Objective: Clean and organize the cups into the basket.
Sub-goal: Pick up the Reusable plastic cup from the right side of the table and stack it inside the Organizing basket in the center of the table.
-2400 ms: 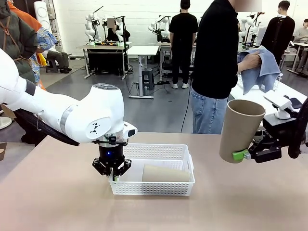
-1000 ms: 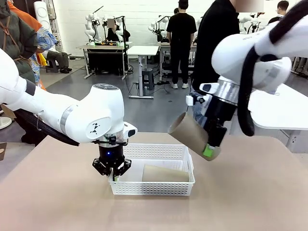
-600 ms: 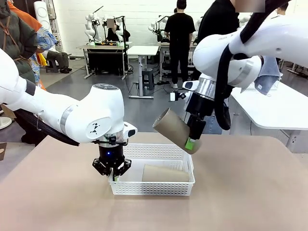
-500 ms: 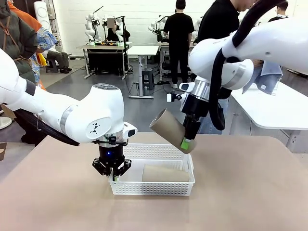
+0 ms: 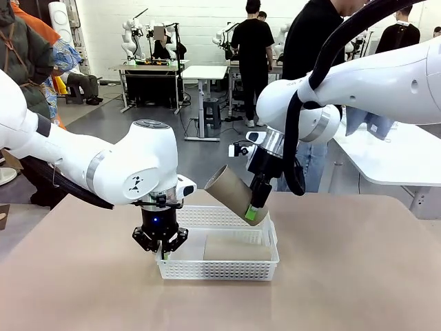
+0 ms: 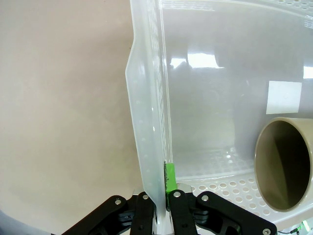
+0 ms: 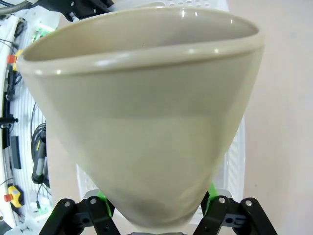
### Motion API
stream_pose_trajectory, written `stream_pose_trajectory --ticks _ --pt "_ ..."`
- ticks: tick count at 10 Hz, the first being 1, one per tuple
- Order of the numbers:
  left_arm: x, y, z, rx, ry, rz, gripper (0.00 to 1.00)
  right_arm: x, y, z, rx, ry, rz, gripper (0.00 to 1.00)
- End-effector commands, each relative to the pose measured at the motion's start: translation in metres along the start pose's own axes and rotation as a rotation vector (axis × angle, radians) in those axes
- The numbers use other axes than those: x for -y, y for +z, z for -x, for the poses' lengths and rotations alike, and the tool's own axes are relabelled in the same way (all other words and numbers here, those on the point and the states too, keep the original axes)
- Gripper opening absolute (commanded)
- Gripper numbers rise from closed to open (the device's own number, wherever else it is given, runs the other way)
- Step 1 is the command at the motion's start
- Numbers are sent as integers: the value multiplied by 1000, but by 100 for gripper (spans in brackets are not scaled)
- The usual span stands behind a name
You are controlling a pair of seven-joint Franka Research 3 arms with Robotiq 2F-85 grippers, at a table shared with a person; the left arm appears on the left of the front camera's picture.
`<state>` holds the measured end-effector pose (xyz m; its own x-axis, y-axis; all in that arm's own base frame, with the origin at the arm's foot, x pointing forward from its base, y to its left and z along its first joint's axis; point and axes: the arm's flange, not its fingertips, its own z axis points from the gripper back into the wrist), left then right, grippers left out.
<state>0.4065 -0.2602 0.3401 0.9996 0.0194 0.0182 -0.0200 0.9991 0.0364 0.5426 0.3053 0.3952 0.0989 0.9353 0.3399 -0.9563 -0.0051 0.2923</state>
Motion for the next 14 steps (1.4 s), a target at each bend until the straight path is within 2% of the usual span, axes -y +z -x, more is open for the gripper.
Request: stream_pose_trajectory --ticks 1,6,8,10,14 --pt "-5 -3 3 -4 -5 -8 0 -1 2 -1 -1 -3 2 78" --pt "-5 -3 3 -4 -5 -8 0 -1 0 -1 0 2 -1 78" --pt "-5 -3 3 -4 -5 -8 0 3 -13 8 -39 32 79 78" --pt "-5 -3 3 -4 -5 -8 0 17 -29 7 -56 46 78 78" --pt "-5 -3 3 -4 -5 -8 0 41 -70 8 -166 34 75 78"
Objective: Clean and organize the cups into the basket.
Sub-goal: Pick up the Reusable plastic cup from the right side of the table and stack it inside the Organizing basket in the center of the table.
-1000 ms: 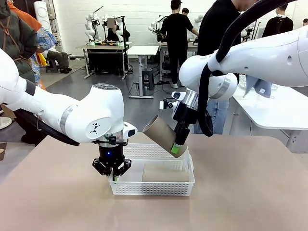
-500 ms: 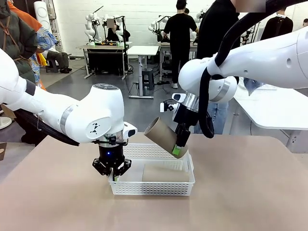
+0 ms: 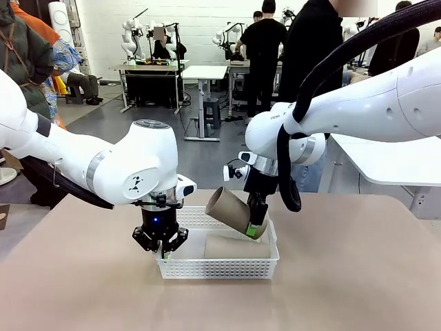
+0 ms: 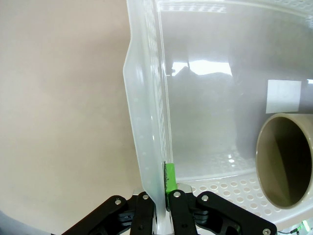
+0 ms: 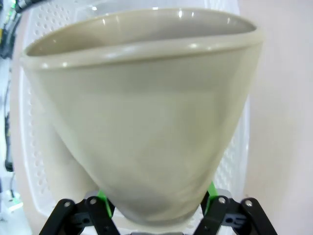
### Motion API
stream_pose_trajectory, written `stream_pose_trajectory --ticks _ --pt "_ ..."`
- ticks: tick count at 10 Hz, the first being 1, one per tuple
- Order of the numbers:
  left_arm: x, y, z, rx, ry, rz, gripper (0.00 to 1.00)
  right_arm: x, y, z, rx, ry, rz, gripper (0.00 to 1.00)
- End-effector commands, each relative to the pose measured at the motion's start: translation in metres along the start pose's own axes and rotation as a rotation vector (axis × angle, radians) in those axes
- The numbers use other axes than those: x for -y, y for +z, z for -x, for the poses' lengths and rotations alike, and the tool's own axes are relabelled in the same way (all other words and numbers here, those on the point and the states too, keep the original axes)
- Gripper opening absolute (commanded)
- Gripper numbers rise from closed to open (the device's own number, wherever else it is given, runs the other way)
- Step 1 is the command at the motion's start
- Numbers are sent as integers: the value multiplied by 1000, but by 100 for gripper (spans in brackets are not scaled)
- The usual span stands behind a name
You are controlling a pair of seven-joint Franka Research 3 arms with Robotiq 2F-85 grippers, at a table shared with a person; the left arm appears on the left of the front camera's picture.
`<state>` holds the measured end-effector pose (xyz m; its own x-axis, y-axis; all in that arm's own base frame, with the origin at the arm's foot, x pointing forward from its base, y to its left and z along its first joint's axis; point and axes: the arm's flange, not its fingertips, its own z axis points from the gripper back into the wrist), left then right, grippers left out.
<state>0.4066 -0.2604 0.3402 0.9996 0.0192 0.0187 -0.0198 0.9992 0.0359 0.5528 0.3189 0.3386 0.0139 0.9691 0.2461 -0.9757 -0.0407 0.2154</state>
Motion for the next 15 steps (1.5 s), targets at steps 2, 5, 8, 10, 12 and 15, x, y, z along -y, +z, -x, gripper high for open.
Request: stream_pose_trajectory --ticks 2,5,8,10,12,15 --pt "-5 -3 3 -4 -5 -9 0 16 -32 -1 -89 -12 12 78" --pt "-5 -3 3 -4 -5 -9 0 14 -36 -2 -112 -6 17 100" --pt "-5 -3 3 -4 -5 -9 0 12 -35 -2 -107 2 15 100" --pt "-5 -3 3 -4 -5 -9 0 11 -35 -3 -103 8 15 100" --pt "-5 -3 3 -4 -5 -9 0 -1 -19 -3 -47 5 44 100" --pt "-5 -3 3 -4 -5 -9 0 -56 54 25 170 24 145 100"
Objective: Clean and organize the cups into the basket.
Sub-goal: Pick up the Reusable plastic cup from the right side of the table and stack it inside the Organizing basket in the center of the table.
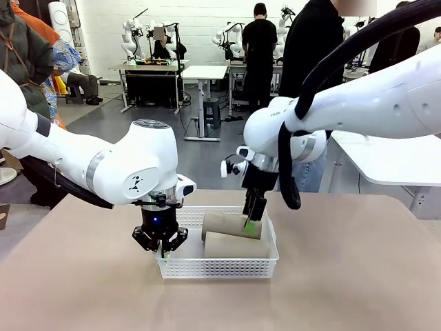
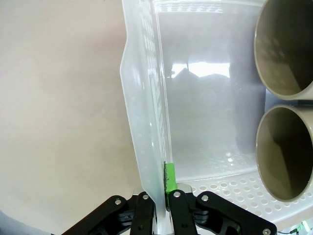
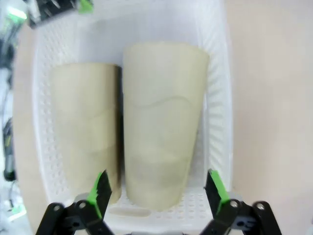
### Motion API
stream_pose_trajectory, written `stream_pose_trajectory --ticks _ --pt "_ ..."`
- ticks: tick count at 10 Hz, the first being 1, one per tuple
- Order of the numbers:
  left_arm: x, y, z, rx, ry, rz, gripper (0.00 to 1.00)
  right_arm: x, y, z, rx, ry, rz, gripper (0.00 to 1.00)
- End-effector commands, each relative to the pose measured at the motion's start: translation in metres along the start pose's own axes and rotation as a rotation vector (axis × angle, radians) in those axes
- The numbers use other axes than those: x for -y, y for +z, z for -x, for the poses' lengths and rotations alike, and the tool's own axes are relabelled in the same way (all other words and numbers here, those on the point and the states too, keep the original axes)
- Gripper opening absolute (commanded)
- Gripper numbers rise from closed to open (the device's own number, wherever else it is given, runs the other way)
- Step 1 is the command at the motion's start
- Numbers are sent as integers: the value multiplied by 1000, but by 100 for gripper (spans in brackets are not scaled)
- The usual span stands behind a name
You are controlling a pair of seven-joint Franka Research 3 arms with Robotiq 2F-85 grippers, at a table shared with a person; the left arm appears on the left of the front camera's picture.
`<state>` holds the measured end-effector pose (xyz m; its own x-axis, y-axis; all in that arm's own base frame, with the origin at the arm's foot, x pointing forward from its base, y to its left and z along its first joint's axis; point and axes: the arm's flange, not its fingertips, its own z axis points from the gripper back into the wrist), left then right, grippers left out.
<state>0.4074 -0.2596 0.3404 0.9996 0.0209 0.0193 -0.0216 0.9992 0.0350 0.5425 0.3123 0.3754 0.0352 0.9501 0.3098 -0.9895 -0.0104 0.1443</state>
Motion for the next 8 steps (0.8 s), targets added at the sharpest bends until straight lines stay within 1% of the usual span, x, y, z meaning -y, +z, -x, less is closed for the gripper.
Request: stream_pose_trajectory --ticks 1,2,3,4,6,7,8 --pt "-4 -3 4 -5 -7 -10 0 -52 49 43 171 17 111 100" --pt "-4 -3 4 -5 -7 -10 0 -64 71 64 237 8 136 100" --pt "-4 -3 4 -5 -7 -10 0 -76 89 88 330 12 117 100" --pt "-4 -3 4 -5 -7 -10 0 -86 104 115 406 45 101 100" --pt "-4 -3 4 -5 -7 -10 0 -101 128 187 593 70 73 100" --pt "-4 -3 4 -5 -7 -10 0 -101 137 227 669 32 97 100" --pt "-4 -3 4 -5 -7 -10 0 -102 148 271 752 -4 92 100"
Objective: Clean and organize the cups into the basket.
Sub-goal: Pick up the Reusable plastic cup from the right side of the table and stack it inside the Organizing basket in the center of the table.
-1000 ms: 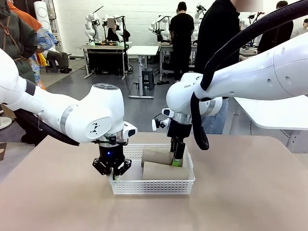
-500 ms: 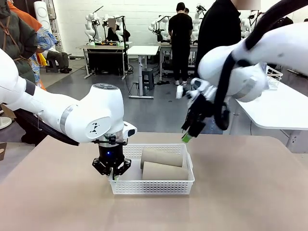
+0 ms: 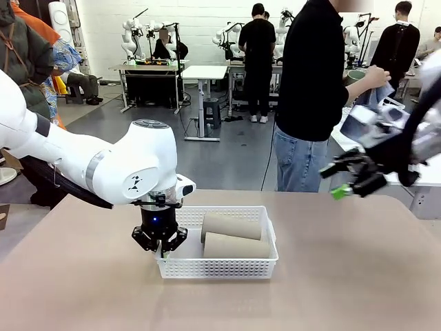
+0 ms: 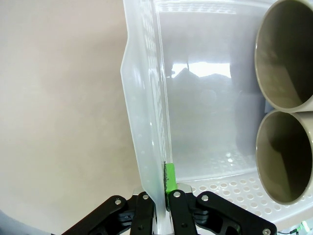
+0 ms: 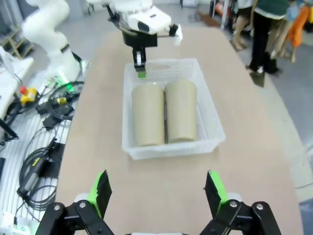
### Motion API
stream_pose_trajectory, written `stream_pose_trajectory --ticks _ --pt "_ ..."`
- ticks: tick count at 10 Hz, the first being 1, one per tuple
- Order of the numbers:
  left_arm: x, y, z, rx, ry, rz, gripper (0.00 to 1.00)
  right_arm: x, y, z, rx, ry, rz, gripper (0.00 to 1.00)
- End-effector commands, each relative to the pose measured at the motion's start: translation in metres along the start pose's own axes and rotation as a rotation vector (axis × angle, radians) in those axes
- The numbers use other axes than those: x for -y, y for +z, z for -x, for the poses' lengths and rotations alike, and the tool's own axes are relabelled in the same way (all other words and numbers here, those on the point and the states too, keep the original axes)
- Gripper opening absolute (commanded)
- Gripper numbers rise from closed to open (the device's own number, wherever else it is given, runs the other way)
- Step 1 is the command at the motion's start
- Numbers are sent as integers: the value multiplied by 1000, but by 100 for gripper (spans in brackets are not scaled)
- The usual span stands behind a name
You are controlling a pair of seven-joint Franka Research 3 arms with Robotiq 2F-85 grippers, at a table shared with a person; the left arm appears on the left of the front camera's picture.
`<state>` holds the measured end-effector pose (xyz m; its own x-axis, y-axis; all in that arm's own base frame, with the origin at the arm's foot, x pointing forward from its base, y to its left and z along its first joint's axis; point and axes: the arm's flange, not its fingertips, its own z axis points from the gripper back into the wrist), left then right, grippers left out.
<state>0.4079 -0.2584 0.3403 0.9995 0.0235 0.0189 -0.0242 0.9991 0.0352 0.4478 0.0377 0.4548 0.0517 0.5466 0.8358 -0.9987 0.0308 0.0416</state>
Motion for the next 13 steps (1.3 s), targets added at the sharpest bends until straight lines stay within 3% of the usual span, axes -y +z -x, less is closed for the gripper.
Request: stream_pose_trajectory --ticks 1,3,6,13 --pt "-3 -3 4 -5 -9 -9 0 4 54 53 196 -72 41 100" --pt "-3 -3 4 -5 -9 -9 0 -3 87 85 301 -112 92 100" --pt "-3 -3 4 -5 -9 -9 0 1 107 121 362 -207 163 100" --pt "-3 -3 4 -5 -9 -9 0 -9 110 120 331 -195 147 100"
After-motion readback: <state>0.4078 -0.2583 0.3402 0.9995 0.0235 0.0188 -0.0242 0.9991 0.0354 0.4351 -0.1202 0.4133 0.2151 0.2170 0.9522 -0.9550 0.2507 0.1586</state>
